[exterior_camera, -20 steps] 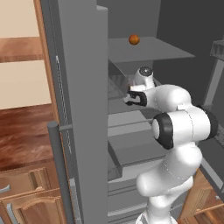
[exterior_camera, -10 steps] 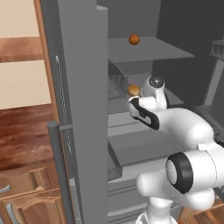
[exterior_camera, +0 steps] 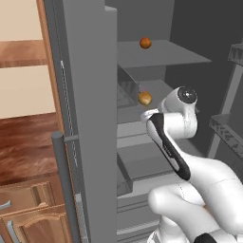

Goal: Place the potato in the correct fridge rack based on whether it is a fruit or vegetable. Finally, close the fridge door.

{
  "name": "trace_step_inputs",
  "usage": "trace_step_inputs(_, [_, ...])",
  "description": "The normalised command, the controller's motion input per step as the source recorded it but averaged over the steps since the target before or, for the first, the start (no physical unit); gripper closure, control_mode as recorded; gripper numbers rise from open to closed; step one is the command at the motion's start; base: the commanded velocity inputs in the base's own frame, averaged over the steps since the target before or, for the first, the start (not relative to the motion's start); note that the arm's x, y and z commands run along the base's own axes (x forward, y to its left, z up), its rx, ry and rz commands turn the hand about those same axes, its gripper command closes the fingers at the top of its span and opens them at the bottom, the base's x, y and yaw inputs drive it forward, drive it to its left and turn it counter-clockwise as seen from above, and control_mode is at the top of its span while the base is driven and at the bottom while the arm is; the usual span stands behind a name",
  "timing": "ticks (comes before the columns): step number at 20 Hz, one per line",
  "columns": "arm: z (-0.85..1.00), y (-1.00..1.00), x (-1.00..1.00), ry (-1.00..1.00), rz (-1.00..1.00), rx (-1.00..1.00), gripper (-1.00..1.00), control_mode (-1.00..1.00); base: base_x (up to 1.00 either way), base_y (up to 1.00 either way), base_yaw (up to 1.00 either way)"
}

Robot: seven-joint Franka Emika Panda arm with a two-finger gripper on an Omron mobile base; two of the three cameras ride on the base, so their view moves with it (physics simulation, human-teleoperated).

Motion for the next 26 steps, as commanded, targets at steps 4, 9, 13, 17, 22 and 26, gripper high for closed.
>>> trace_step_inputs(4, [0.64,0.09,-0.86,-0.01,0.05,0.08,-1.00,-1.00,0.00,0.00,0.00])
trace_step_inputs(9, [0.24,-0.02,-0.37,0.00,-0.01,0.00,-1.00,-1.00,0.00,0.00,0.00])
trace_step_inputs(13, [0.12,0.00,-0.09,0.00,-0.01,0.00,-1.00,-1.00,0.00,0.00,0.00])
trace_step_inputs(17, [0.00,0.00,0.01,0.01,0.00,0.00,-1.00,-1.00,0.00,0.00,0.00])
trace_step_inputs(22, [0.00,0.00,0.00,0.00,0.00,0.00,-1.00,1.00,-0.32,0.00,-0.01])
trace_step_inputs(26, [0.00,0.00,0.00,0.00,0.00,0.00,-1.00,1.00,-0.76,0.00,-0.01])
